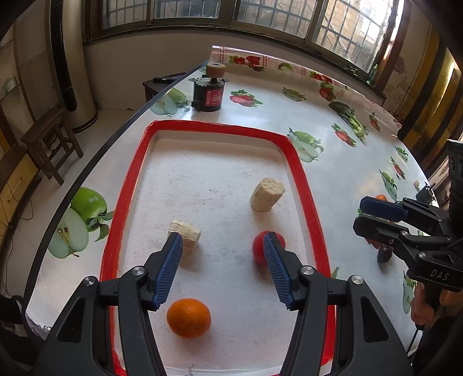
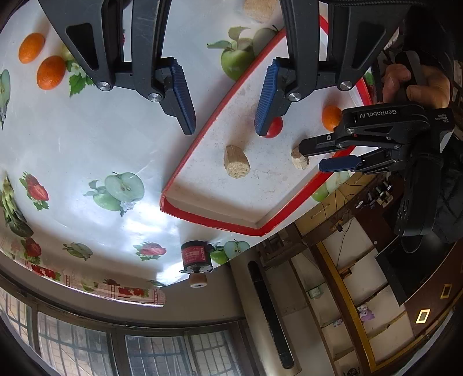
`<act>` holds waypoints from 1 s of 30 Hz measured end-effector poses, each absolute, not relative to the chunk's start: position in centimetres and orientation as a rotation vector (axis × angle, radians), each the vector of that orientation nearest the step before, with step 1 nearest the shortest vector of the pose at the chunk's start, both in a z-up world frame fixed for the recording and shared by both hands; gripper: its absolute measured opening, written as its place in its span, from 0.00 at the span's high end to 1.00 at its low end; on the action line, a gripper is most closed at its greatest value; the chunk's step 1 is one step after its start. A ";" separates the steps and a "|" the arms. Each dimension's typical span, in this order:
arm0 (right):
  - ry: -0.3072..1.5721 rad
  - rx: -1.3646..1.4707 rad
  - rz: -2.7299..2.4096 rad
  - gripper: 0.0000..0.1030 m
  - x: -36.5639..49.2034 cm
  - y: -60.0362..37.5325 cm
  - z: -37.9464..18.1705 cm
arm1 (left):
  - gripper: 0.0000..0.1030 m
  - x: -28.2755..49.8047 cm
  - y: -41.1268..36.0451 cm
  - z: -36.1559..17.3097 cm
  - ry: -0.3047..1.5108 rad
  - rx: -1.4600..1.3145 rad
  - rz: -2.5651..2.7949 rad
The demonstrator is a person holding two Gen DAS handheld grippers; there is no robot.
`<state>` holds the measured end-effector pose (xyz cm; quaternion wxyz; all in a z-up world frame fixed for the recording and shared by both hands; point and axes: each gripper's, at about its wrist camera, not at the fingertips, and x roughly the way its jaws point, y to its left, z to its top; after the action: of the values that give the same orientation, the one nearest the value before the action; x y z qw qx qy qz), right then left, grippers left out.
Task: Organize fruits
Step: 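Move both open tools back to the remaining pile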
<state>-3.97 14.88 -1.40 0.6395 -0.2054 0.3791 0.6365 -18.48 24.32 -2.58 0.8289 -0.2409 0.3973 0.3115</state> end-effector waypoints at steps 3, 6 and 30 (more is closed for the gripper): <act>0.868 -0.451 1.422 0.57 -3.0 12.4 -1.1 | 0.45 -17.7 22.9 -1.8 0.834 -0.490 0.628; 0.868 -0.431 1.392 0.57 -2.1 9.9 -1.0 | 0.45 -16.9 21.3 -1.1 0.825 -0.475 0.598; 0.898 -0.316 1.146 0.56 5.7 -4.6 -1.8 | 0.45 -8.0 10.7 -1.4 0.891 -0.387 0.332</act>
<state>5.67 -4.57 -1.76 0.7353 -0.1438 0.4084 0.5215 -8.00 10.74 -1.42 0.8711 -0.1850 0.4263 0.1589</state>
